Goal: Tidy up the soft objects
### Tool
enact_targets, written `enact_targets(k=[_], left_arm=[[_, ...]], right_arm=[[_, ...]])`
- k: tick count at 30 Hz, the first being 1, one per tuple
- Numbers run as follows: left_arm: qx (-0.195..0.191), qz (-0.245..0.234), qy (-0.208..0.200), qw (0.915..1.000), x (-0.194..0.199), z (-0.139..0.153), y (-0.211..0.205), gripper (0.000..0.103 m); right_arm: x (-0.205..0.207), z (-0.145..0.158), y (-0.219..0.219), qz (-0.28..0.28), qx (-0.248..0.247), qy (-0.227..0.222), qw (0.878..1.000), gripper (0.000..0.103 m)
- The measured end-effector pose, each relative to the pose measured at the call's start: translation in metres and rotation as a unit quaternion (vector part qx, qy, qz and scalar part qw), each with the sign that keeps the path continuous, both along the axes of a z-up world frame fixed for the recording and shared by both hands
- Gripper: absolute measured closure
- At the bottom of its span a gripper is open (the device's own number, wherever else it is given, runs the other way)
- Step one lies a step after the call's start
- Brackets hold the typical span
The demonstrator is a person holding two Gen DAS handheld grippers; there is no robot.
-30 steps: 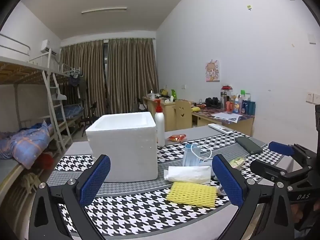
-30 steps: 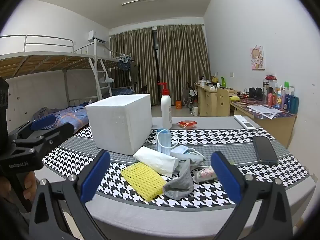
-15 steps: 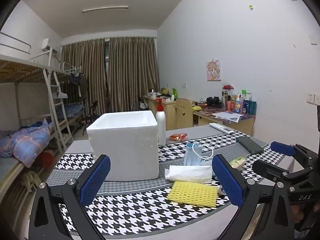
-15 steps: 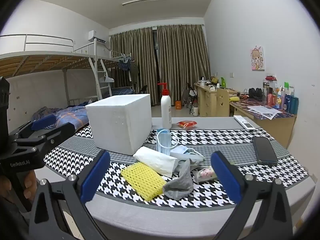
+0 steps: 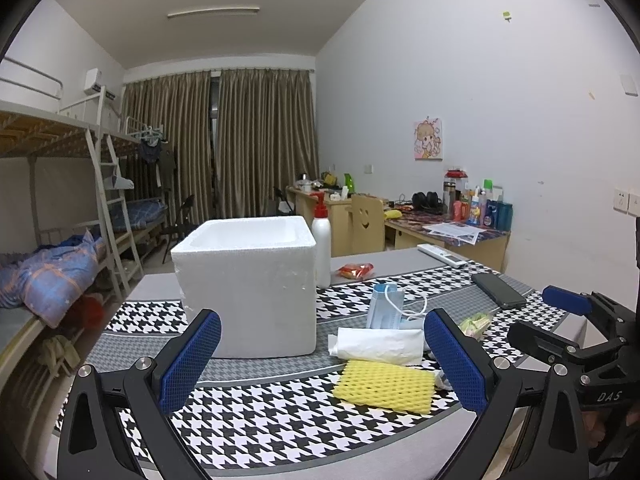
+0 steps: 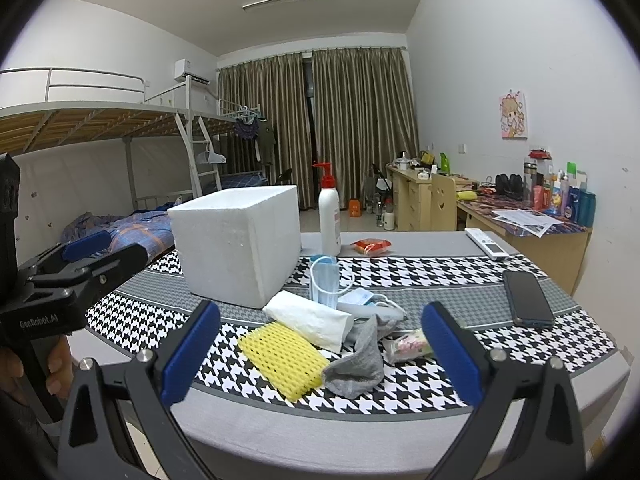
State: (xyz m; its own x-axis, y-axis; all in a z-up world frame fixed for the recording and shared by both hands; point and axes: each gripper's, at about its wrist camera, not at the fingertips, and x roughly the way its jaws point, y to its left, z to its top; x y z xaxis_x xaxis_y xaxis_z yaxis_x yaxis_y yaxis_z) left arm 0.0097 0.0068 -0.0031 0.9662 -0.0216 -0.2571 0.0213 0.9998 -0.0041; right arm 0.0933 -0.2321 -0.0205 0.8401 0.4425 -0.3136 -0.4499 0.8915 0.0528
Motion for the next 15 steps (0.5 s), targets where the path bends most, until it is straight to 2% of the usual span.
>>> enact_targets(k=[15], left_arm=[[-0.007, -0.002, 0.008, 0.9999, 0.0084, -0.0013, 0.0012, 0.001]], right_arm=[[0.0063, 0.0001, -0.0008, -0.007, -0.002, 0.006, 1.0, 0.001]])
